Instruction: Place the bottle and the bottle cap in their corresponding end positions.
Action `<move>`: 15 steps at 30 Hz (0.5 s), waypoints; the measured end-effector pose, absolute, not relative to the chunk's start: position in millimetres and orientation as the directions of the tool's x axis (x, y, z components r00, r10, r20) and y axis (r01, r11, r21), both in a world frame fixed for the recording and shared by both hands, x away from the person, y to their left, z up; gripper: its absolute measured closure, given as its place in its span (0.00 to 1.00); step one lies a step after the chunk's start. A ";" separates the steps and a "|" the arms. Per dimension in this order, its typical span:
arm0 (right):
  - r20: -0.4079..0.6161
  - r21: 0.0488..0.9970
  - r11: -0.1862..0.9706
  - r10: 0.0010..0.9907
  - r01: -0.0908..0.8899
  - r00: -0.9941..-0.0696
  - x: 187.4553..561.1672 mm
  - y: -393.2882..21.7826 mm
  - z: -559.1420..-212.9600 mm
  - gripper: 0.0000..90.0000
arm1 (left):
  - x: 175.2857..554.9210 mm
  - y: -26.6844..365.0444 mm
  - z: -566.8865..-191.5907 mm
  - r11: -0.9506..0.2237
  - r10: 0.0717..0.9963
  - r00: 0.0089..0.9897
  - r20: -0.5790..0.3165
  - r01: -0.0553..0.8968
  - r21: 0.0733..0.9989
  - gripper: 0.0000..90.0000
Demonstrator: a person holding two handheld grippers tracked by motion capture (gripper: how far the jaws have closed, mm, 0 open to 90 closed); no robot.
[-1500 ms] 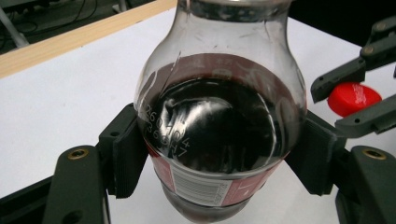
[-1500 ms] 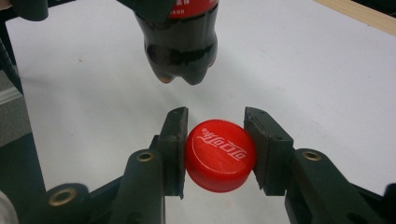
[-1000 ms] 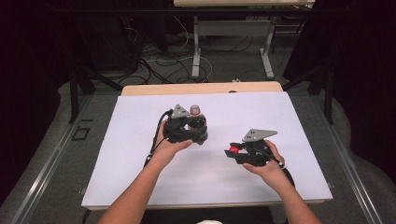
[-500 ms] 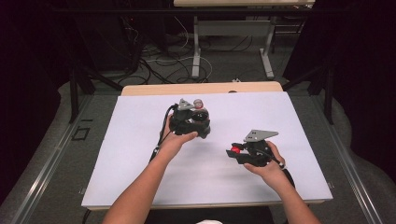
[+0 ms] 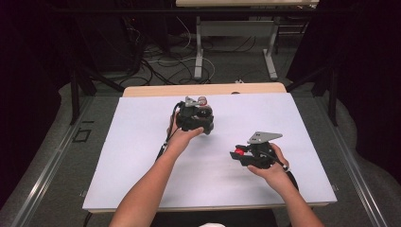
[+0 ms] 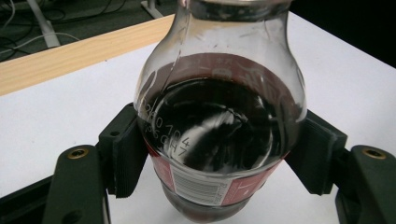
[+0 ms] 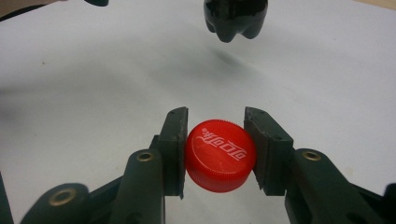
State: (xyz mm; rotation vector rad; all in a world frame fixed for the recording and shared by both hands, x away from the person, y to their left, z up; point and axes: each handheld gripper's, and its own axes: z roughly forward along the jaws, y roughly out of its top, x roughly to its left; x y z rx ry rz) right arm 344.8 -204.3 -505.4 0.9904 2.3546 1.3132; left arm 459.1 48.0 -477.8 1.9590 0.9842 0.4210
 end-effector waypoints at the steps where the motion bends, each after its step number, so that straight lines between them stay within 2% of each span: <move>1: 0.094 0.828 0.355 0.675 0.433 -0.732 345.0 -204.5 -505.7 0.68 | 460.4 46.6 -479.1 -0.304 0.776 0.626 -0.079 0.480 0.823 0.34; 15: 0.101 0.823 0.356 0.677 0.444 -0.729 346.1 -206.4 -509.0 0.68 | 471.5 33.8 -505.3 -0.326 0.786 0.615 -0.058 0.494 0.806 0.33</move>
